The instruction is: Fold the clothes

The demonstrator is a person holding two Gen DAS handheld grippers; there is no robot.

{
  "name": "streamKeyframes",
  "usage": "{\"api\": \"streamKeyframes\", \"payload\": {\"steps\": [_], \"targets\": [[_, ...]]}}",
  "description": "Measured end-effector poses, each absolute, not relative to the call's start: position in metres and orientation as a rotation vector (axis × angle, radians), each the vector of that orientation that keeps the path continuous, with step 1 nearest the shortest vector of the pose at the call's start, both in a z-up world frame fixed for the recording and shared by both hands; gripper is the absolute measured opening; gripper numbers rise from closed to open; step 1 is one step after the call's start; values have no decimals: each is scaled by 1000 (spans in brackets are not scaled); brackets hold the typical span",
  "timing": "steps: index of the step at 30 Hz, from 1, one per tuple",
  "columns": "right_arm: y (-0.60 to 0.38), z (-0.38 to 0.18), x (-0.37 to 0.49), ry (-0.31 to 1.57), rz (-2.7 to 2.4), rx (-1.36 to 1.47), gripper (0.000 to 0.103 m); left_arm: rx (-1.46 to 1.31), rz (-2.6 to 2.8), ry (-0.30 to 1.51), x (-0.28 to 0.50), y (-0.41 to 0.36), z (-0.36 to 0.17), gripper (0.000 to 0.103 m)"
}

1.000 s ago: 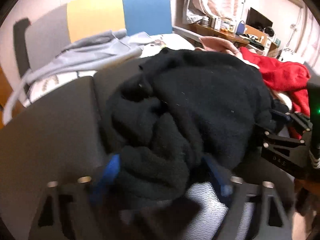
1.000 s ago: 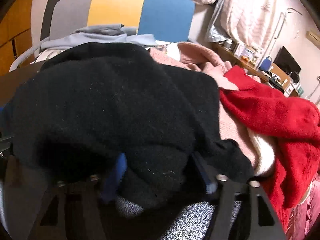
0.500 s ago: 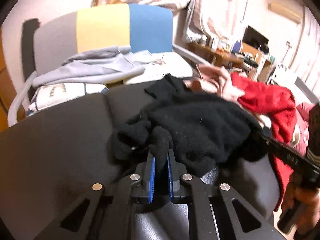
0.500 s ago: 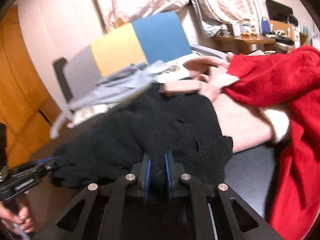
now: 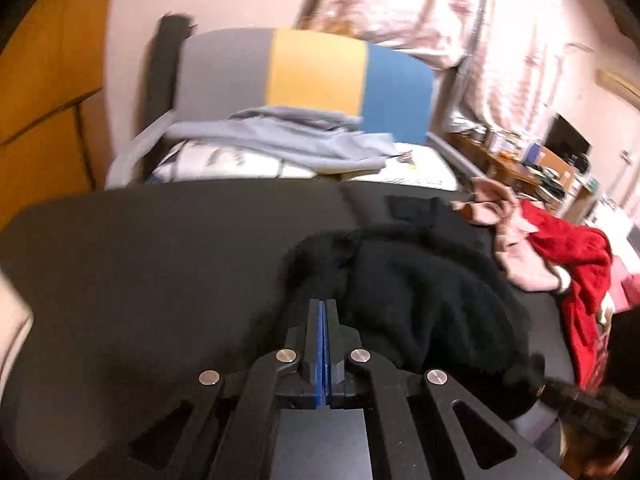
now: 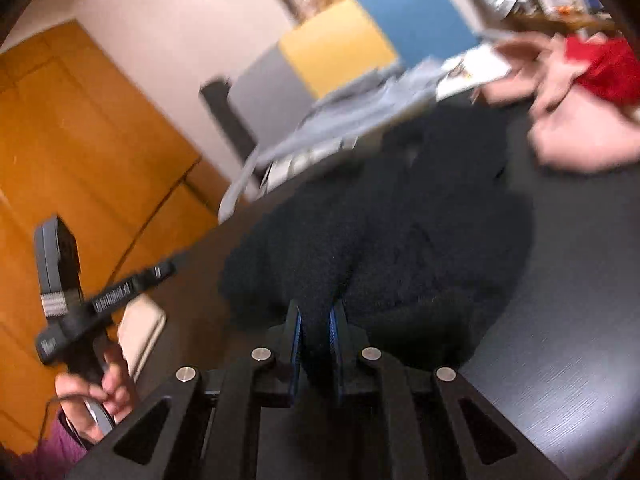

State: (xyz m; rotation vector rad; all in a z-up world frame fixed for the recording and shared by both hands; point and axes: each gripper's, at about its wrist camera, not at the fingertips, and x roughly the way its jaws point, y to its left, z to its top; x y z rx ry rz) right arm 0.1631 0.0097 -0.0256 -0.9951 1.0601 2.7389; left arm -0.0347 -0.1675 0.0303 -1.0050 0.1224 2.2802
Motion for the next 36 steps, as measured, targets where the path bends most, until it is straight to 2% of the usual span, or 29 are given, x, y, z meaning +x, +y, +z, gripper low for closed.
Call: {"api": "streamKeyframes", "payload": {"steps": [3,4,5,8,9,10,11,12,14,15,21,25,26,28,29,32,36], "targets": [[-13,-49,153,1112,2739,-1137,17,-1080,2283,100,-34,-193,12,0],[-18,-50,153,1090,2736,-1154,17,-1105,2280,94,-34,-200,5,0],[-22,-49,153,1055,2737,-1159,23,-1129,2279,92,-35,-203,1,1],[-21,-23,161,884,2754,-1046,28,-1189,2247,47,-36,-210,-11,9],[-19,-13,164,824,2757,-1001,30,-1210,2232,23,-39,-211,-15,25],[-18,-3,167,765,2759,-957,31,-1221,2226,-2,-40,-211,-18,48],[-14,7,169,719,2754,-905,37,-1230,2221,-27,-40,-211,-22,60],[-7,15,171,693,2744,-860,47,-1219,2232,-36,-40,-211,-24,75],[7,25,169,669,2715,-806,63,-1200,2253,-52,-39,-209,-28,77],[17,28,163,673,2695,-798,65,-1206,2260,-28,-38,-205,-30,77],[67,-3,97,914,2518,-1011,65,-1288,2312,193,-39,-194,-52,78],[81,-37,64,1073,2455,-1111,65,-1343,2320,263,-40,-201,-67,80],[82,-42,60,1093,2441,-1116,60,-1357,2317,264,-42,-204,-71,80],[83,-47,56,1125,2433,-1080,42,-1330,2335,272,-38,-209,-71,87],[82,-46,54,1123,2443,-1065,20,-1335,2336,281,-37,-210,-72,88],[68,-31,47,1050,2541,-1030,15,-1345,2341,278,-34,-214,-74,93],[39,-1,46,923,2684,-990,15,-1349,2349,268,-27,-218,-74,95]]}}
